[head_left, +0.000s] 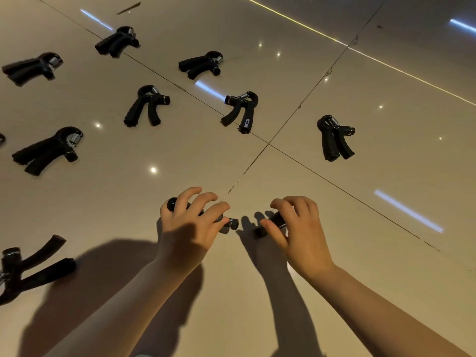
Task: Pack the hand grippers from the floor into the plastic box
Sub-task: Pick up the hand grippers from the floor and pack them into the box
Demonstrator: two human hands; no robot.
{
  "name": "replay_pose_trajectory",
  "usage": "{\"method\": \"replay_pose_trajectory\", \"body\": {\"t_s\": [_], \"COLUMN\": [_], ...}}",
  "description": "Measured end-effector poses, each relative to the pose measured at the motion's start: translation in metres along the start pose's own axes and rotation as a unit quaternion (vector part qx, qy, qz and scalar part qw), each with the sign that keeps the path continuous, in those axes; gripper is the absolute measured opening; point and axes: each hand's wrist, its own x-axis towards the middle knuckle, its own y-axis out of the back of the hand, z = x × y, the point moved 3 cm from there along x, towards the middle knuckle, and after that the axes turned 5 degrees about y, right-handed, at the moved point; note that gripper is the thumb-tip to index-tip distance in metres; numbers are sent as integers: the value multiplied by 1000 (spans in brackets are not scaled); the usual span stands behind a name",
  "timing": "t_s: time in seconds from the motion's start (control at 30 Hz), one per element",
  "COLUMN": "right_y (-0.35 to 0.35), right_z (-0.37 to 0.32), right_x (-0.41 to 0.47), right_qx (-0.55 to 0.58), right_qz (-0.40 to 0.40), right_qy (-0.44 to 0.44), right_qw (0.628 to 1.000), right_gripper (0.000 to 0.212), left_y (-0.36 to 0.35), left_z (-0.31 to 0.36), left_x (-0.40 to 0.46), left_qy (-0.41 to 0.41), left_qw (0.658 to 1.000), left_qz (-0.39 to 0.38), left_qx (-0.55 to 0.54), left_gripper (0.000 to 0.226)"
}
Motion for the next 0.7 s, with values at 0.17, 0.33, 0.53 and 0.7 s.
{"method": "replay_pose_trajectory", "body": {"t_s": [0.17, 0.33, 0.53, 0.7], "right_y": [19, 67, 175, 285], "right_z": [6, -12, -69, -120], "right_x": [-12, -26, -42, -66], "right_qx": [124, 133, 118, 72], "right_qz": [55, 64, 67, 74], "right_qy": [-148, -134, -91, -48], "right_qw": [980, 980, 987, 993], "right_gripper": [20, 22, 22, 28], "left_y": [19, 76, 181, 293], "left_z": [10, 36, 94, 151], "left_x": [-6, 2, 11, 14], "left_qy": [3, -33, -167, -189], "left_qw": [1000, 999, 981, 976], "left_qz": [-7, 33, 98, 109], "left_qx": [1, -1, 33, 21], "left_gripper": [28, 30, 26, 38]}}
